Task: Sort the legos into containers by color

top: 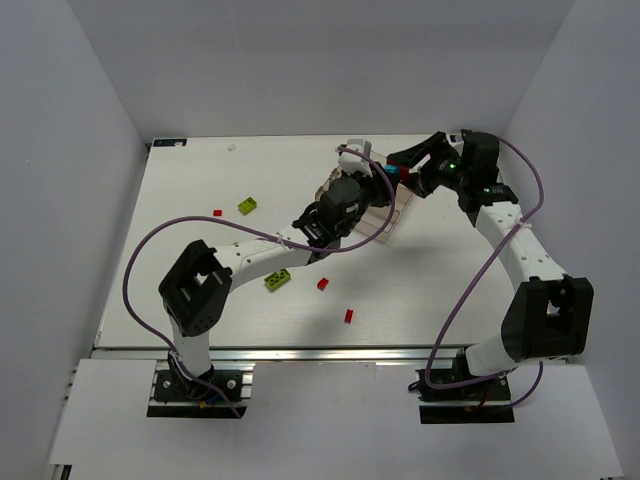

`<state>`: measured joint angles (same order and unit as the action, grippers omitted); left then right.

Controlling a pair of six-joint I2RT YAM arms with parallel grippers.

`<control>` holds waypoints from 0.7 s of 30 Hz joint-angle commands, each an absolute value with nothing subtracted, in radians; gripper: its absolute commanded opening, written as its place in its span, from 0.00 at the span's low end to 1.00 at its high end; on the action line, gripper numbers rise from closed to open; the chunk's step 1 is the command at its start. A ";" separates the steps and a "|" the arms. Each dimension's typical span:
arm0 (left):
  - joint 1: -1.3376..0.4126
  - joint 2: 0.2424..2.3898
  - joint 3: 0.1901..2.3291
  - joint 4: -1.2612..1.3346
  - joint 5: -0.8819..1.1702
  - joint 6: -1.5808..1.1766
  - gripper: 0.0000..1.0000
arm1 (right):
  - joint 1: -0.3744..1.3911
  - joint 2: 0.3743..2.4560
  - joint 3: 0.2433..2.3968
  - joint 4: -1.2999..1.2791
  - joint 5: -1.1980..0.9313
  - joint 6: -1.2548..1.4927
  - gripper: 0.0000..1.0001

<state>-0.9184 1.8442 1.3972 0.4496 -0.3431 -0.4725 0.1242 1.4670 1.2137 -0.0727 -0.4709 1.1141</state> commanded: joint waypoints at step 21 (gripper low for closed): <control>-0.905 1.697 1.287 0.453 -0.304 -0.417 0.00 | 0.066 1.542 1.276 -0.041 -0.370 0.950 0.00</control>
<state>-0.9157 1.7733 1.2888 0.4808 -0.3145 -0.4225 0.0685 1.5417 1.2175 -0.0734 -0.3977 1.0080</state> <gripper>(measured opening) 0.462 0.692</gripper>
